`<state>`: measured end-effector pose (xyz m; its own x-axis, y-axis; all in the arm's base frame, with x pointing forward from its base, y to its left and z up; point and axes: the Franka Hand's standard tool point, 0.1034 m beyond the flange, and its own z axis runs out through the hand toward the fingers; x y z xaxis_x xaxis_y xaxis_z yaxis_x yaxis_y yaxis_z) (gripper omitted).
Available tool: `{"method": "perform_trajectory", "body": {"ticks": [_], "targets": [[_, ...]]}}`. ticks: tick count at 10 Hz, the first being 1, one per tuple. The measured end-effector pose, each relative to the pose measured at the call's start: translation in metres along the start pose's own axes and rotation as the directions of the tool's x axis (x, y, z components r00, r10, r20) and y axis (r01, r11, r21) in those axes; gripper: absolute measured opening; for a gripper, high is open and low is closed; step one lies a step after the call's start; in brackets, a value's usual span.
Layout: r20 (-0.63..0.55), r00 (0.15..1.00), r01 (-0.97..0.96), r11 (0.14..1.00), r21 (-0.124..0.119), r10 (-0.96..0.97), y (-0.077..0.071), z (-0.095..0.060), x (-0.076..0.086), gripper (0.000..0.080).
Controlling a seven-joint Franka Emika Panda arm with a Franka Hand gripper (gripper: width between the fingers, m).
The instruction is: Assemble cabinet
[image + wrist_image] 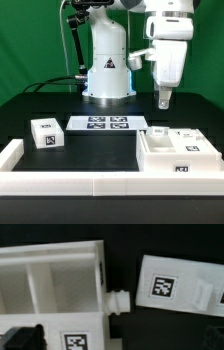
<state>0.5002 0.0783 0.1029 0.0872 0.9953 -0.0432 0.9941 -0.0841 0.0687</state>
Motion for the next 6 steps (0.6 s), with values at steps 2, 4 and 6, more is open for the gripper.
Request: {"method": "perform_trajectory", "body": {"ticks": [2, 4, 6], "targets": [[0.0, 1.0, 0.0, 1.0, 0.001, 0.0, 0.0, 0.001, 0.0, 0.0797], [-0.008, 1.0, -0.026, 1.0, -0.001, 0.026, -0.008, 0.004, 0.0, 0.0797], [-0.02, 0.997, -0.073, 0.997, 0.013, 0.073, -0.042, 0.017, 0.003, 0.0797]]}}
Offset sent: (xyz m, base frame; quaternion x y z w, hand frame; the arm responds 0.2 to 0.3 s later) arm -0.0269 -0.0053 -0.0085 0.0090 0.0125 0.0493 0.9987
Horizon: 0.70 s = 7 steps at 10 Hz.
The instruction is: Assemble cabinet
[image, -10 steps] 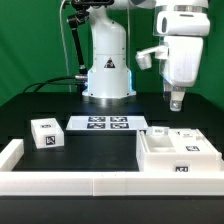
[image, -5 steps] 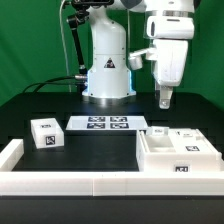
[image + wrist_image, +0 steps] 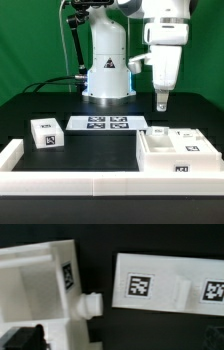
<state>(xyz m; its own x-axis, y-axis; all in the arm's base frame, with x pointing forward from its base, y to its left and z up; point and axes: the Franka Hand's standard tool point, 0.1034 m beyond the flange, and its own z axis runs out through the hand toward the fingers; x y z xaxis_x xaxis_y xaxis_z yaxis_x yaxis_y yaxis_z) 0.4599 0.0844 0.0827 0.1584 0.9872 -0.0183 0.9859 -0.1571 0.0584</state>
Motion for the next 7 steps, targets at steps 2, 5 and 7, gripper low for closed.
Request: {"method": "perform_trajectory", "body": {"ticks": [2, 5, 7], "targets": [[0.0, 1.0, -0.005, 1.0, 0.028, 0.005, -0.016, 0.012, -0.001, 0.0797], [-0.018, 0.999, -0.026, 0.998, 0.051, 0.027, -0.036, 0.031, 0.006, 0.0797], [-0.044, 0.999, -0.026, 0.998, 0.06, 0.029, -0.047, 0.046, 0.01, 0.0797]]}}
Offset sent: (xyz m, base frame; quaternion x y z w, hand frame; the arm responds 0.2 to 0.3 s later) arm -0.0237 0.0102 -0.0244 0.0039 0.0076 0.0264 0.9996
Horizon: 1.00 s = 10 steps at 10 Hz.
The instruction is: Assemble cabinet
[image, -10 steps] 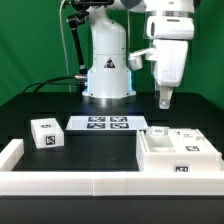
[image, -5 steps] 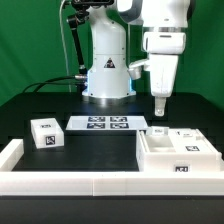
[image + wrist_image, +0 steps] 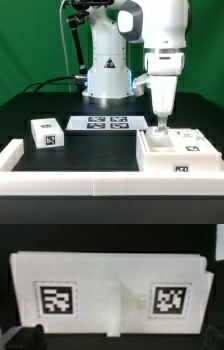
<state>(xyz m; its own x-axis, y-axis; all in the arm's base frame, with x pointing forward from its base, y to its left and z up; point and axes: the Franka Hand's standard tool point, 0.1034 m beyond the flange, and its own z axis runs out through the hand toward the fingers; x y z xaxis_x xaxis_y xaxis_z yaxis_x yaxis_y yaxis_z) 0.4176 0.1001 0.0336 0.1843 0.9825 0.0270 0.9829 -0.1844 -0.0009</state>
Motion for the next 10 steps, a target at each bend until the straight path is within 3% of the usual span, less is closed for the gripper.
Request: {"method": "perform_trajectory", "body": {"ticks": [5, 6, 7, 9, 10], "targets": [[-0.019, 1.0, -0.009, 1.0, 0.026, 0.01, -0.003, 0.022, -0.005, 0.0797], [-0.019, 1.0, -0.01, 1.0, 0.027, 0.011, -0.003, 0.023, -0.005, 0.0666], [-0.02, 1.0, -0.011, 1.0, 0.028, 0.011, -0.003, 0.024, -0.005, 0.0666], [-0.02, 1.0, -0.011, 1.0, 0.028, 0.011, -0.004, 0.024, -0.005, 0.0391], [-0.02, 1.0, -0.011, 1.0, 0.028, 0.011, -0.004, 0.024, -0.005, 0.0391]]}}
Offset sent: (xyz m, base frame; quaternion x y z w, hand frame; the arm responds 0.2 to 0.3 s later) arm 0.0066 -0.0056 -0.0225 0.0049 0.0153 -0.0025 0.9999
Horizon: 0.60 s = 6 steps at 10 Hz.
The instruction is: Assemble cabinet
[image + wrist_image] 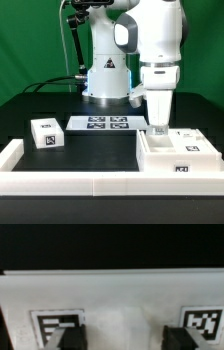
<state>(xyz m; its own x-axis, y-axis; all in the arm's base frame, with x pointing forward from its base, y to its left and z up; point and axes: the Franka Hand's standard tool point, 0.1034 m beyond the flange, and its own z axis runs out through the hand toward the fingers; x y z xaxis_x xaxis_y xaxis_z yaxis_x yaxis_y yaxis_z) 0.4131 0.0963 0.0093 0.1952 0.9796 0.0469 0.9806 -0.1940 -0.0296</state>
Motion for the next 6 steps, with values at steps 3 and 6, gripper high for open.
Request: {"method": "perform_trajectory", "body": {"ticks": [3, 6], "targets": [[-0.001, 1.0, 0.0, 1.0, -0.001, 0.0, 0.0003, -0.0003, 0.0002, 0.0068], [-0.001, 1.0, 0.0, 1.0, -0.001, 0.0, 0.0003, -0.0004, 0.0002, 0.0068]]}}
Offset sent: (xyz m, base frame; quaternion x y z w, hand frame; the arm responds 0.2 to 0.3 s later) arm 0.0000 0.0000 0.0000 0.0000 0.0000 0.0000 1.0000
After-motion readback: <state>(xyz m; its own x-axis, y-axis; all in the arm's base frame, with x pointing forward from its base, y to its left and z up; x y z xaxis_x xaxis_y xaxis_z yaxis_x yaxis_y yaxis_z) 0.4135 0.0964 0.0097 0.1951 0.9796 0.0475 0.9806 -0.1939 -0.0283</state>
